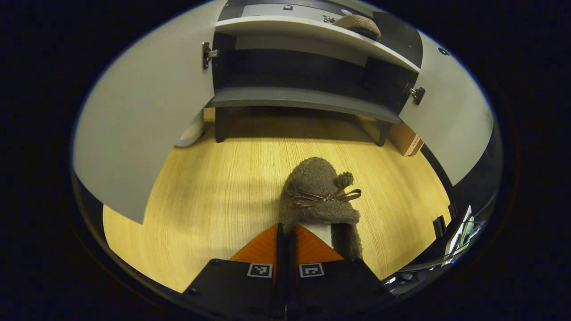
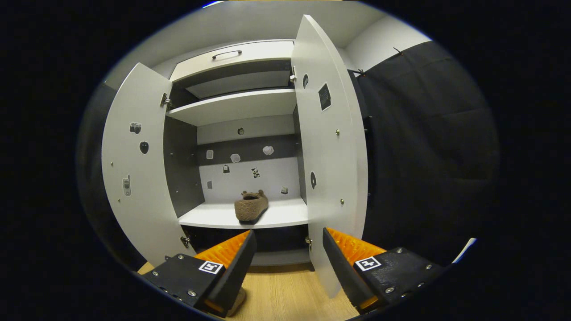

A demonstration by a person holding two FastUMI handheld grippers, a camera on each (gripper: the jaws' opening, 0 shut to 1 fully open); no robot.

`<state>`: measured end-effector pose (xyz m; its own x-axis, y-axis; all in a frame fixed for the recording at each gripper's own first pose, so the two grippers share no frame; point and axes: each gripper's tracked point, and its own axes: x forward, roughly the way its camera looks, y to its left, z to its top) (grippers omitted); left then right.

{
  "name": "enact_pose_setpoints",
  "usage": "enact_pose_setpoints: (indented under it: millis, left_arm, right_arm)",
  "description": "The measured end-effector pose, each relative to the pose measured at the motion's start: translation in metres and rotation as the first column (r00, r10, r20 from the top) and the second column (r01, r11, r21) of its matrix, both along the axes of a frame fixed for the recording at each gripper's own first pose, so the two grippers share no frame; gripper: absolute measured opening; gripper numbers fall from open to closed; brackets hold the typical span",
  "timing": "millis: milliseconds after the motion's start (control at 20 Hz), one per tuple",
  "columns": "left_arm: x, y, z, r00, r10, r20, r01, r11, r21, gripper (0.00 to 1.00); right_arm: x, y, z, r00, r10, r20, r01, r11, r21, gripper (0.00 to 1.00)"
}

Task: Grab one shoe with the right hand and put it into the shoe cabinet, grab the other shoe with the left hand and put it into the shoe cabinet; then close the right door with the right hand and the left door with the left hand.

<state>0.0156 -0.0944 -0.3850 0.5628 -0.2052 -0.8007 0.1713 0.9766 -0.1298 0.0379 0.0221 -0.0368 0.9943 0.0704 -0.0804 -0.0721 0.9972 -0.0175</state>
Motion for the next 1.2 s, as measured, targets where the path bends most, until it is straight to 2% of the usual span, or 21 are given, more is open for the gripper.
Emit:
enact_pose_setpoints:
  millis: [250,400,600,800,1200]
  left_arm:
    - [0.001,0.020,0.073,0.997,0.064,0.043,-0.062,0.997,-0.040,0.08]
    - [0.008,0.027,0.126,0.991,0.081,0.104,-0.075,0.996,-0.053,0.07]
    - [0.031,0.014,0.190,0.978,0.072,0.196,-0.059,0.996,-0.074,0.07]
    - [0.073,-0.005,0.238,0.954,0.032,0.298,-0.015,0.998,-0.059,0.07]
    - [0.217,-0.008,0.322,0.879,0.054,0.474,-0.060,0.998,-0.002,0.07]
  right_arm:
    - [-0.006,0.016,-0.008,0.999,0.042,-0.012,-0.042,0.999,-0.008,0.92]
    - [-0.010,0.020,-0.012,0.998,0.054,-0.016,-0.054,0.998,-0.011,0.92]
    - [-0.013,0.019,-0.019,0.998,0.055,-0.026,-0.056,0.998,-0.010,0.92]
    - [-0.017,0.017,-0.021,0.998,0.058,-0.033,-0.058,0.998,-0.009,0.92]
    - [-0.015,0.011,-0.029,0.998,0.048,-0.047,-0.049,0.999,-0.014,0.92]
